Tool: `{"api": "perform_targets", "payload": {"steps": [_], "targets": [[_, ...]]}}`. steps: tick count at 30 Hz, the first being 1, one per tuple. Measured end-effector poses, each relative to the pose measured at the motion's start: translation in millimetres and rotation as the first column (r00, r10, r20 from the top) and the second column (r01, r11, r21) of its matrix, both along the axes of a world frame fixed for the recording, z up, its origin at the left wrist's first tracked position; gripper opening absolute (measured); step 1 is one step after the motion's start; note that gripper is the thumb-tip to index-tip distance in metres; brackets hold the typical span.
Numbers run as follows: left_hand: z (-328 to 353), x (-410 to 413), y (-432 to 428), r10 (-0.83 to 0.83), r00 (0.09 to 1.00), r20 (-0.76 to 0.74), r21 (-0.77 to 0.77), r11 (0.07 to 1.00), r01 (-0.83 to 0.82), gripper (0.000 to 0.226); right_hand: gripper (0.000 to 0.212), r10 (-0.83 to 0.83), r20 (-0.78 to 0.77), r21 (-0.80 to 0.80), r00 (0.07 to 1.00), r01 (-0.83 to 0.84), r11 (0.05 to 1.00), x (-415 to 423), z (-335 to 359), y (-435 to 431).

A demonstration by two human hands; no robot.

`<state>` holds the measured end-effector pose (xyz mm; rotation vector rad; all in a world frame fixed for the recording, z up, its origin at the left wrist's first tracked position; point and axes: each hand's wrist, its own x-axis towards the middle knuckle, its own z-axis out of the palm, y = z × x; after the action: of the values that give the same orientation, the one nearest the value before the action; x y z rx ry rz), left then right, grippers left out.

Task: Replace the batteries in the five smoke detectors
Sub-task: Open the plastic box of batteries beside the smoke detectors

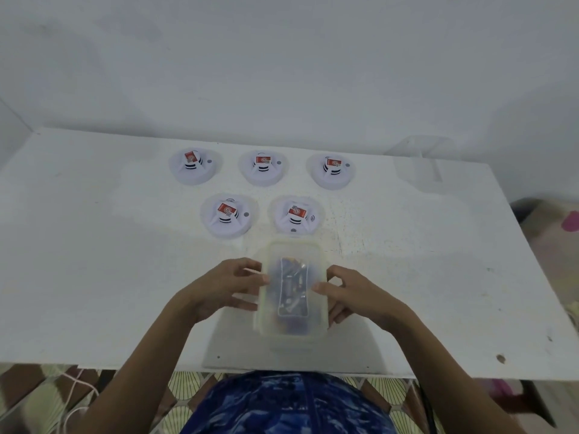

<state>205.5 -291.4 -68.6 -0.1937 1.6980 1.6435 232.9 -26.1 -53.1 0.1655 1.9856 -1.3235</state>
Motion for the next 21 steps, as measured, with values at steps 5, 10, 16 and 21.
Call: {"api": "perform_targets", "payload": {"steps": [5,10,16,21], "targets": [[-6,1,1,-0.006,0.999,0.035,0.012,1.000,0.006,0.051,0.039,-0.147,-0.006,-0.099,0.989,0.146,0.984,2,-10,5],[-10,2,2,-0.040,0.997,0.067,0.060,0.998,0.036,0.051,0.048,-0.227,0.180,-0.314,0.957,0.274,0.909,3,-22,8],[-8,-1,3,-0.059,0.993,0.104,0.163,0.986,0.041,0.047,0.056,-0.191,0.234,-0.412,0.953,0.276,0.868,1,-24,6],[-7,-1,4,-0.067,0.989,0.130,0.206,0.978,0.039,0.043,0.045,-0.126,0.256,-0.453,0.958,0.235,0.860,-2,-25,8]]}}
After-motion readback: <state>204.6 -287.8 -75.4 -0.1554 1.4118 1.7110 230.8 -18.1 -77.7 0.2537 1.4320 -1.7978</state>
